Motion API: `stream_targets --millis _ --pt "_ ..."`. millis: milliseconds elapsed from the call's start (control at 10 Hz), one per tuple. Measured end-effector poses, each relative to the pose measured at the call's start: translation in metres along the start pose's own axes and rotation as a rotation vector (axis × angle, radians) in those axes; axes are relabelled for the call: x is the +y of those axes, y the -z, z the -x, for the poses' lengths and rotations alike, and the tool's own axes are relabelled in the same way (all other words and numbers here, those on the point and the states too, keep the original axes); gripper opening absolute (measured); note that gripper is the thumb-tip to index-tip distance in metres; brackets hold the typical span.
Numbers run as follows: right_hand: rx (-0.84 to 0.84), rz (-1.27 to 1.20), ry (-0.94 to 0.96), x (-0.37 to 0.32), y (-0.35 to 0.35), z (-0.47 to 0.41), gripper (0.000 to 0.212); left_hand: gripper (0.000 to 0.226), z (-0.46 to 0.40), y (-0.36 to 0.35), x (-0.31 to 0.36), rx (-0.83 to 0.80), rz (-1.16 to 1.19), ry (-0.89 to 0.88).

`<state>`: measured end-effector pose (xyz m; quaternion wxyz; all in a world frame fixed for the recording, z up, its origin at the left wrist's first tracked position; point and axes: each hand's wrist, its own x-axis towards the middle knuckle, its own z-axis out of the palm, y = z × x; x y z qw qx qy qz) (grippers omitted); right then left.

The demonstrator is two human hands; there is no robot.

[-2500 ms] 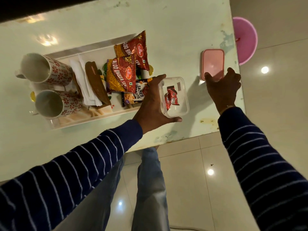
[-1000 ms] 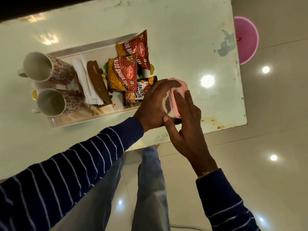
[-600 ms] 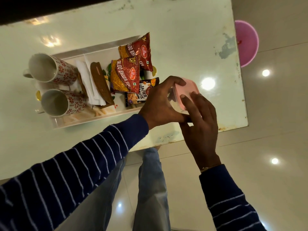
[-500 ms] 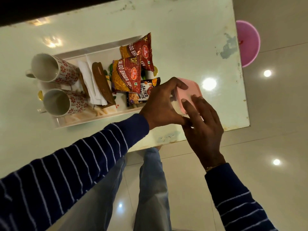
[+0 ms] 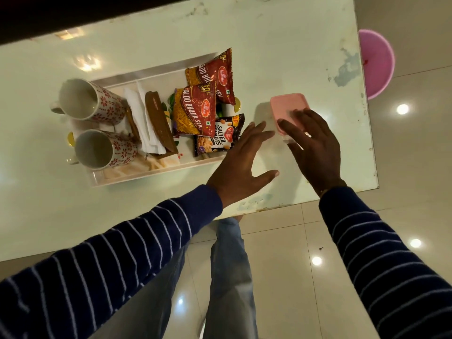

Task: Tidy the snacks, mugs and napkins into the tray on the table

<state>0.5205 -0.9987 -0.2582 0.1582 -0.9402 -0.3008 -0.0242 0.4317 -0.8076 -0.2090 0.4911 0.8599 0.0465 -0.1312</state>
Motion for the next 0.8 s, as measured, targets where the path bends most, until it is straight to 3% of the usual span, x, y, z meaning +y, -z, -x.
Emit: stream_targets --millis 300,500,600,800 --pt "-0.034 -0.024 0.042 0.001 -0.022 0.008 0.041 0.060 -0.002 0.015 -0.009 0.081 -0.043 -0.086" --pt "-0.132 0.037 0.011 -0.008 -0.016 0.010 0.060 0.057 0.011 0.037 -0.014 0.115 -0.054 -0.085" --pt "-0.135 0.058 0.013 -0.019 -0.008 0.007 0.063 0.060 0.020 0.051 -0.016 0.132 -0.073 -0.105" --pt "-0.094 0.083 -0.014 -0.065 0.030 -0.020 0.063 0.086 0.045 0.126 -0.017 0.335 -0.329 -0.174"
